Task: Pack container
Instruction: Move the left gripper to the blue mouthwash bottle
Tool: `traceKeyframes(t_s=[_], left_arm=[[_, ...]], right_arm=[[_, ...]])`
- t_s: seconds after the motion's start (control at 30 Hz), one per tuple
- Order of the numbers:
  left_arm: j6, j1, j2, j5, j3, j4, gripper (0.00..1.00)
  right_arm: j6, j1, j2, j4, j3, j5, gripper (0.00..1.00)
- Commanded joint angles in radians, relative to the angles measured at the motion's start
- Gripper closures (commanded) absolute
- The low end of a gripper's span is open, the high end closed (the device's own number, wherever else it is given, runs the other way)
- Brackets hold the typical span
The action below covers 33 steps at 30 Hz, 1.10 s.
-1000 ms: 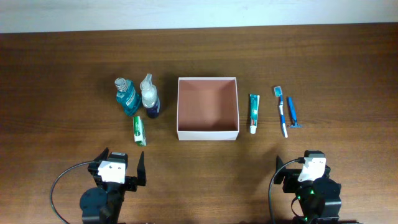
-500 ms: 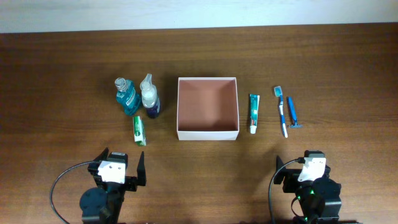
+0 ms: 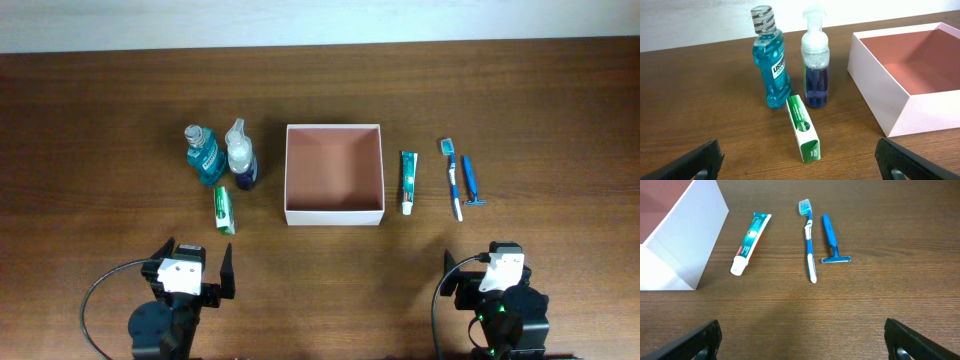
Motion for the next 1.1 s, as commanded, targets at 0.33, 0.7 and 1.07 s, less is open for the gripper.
traceKeyframes(t_s=[0.33, 0.7, 1.07], left_arm=[[-0.005, -0.005, -0.010, 0.011, -0.008, 0.006, 0.00], [-0.005, -0.005, -0.010, 0.011, -0.008, 0.006, 0.00], [-0.006, -0.004, -0.010, 0.093, -0.007, 0.056, 0.00]], right_arm=[[0.008, -0.008, -0.007, 0.000, -0.007, -0.002, 0.01], [0.008, -0.008, -0.007, 0.000, -0.007, -0.002, 0.01], [0.008, -0.008, -0.007, 0.000, -0.007, -0.002, 0.01]])
